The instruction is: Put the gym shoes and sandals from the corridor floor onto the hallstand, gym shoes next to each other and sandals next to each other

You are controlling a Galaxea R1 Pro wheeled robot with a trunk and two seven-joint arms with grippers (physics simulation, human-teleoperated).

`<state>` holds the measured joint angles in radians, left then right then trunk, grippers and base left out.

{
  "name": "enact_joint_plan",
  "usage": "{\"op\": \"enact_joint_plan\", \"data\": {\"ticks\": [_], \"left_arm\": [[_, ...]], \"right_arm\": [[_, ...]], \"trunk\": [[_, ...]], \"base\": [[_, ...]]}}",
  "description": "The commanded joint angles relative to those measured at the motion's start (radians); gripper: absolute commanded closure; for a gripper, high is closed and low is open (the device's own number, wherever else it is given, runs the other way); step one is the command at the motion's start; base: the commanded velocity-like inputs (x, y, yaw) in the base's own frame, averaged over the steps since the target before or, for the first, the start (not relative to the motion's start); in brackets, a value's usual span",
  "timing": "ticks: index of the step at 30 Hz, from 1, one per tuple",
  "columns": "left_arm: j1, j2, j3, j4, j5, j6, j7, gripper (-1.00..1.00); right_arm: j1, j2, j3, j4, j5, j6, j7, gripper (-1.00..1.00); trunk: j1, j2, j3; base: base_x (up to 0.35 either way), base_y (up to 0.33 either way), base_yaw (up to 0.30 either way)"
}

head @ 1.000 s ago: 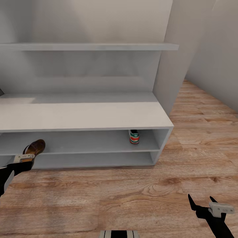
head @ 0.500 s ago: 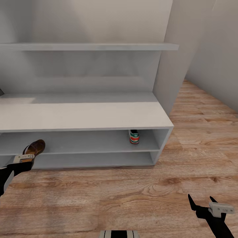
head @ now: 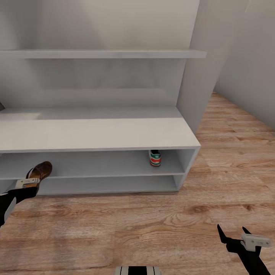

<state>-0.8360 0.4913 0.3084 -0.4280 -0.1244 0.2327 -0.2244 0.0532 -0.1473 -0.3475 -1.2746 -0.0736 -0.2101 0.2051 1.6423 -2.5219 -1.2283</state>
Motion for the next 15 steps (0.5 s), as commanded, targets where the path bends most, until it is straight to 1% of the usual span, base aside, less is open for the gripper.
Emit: {"op": "enact_joint_plan", "data": {"ticks": [1,15], "left_arm": [[0.0,0.0,0.0,0.0,0.0,0.0,0.0,1.0],[0.0,0.001,0.0,0.0,0.0,-0.012,0.0,1.0]], "right_arm": [[0.0,0.0,0.0,0.0,0.0,0.0,0.0,-1.0],[0.0,0.0,0.0,0.0,0.0,0.0,0.0,-1.0]], "trunk": [[0.0,0.0,0.0],[0.0,0.0,0.0]], "base": [[0.0,0.0,0.0],[0.0,0.0,0.0]]}}
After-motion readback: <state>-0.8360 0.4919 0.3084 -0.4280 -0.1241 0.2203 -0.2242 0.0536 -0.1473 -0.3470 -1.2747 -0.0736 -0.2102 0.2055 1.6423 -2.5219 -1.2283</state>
